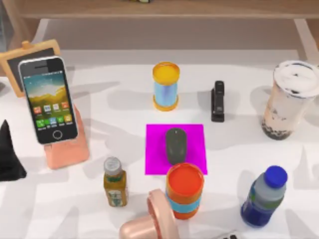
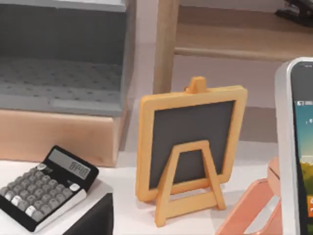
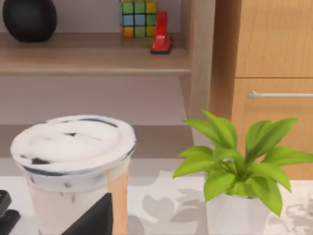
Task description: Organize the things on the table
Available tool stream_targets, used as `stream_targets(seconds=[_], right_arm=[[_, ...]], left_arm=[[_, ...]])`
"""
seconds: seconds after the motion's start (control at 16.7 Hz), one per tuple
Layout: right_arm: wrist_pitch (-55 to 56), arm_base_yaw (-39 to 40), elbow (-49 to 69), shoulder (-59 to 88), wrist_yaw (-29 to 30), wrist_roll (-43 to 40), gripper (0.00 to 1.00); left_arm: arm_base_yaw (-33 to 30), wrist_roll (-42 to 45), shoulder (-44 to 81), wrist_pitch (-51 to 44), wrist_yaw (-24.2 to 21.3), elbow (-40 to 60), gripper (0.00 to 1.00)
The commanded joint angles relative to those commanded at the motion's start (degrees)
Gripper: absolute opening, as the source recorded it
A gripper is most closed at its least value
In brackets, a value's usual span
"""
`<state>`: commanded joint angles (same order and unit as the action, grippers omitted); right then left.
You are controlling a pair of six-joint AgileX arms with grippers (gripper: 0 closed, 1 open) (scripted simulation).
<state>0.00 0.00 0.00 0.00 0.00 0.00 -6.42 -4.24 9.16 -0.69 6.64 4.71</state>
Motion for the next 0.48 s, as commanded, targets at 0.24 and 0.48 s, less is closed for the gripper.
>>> stream_targets(seconds=[0.24, 0.48], right_arm=[[0.0, 0.0, 0.0, 0.0, 0.0, 0.0, 1.0], [0.0, 0.0, 0.0, 0.0, 0.0, 0.0, 1.0]], left_arm=[[5.9, 3.9, -8.5, 0.6, -6.1, -4.3, 1.0], [6.4, 4.2, -9.2, 0.7, -6.6, -4.7, 1.0]])
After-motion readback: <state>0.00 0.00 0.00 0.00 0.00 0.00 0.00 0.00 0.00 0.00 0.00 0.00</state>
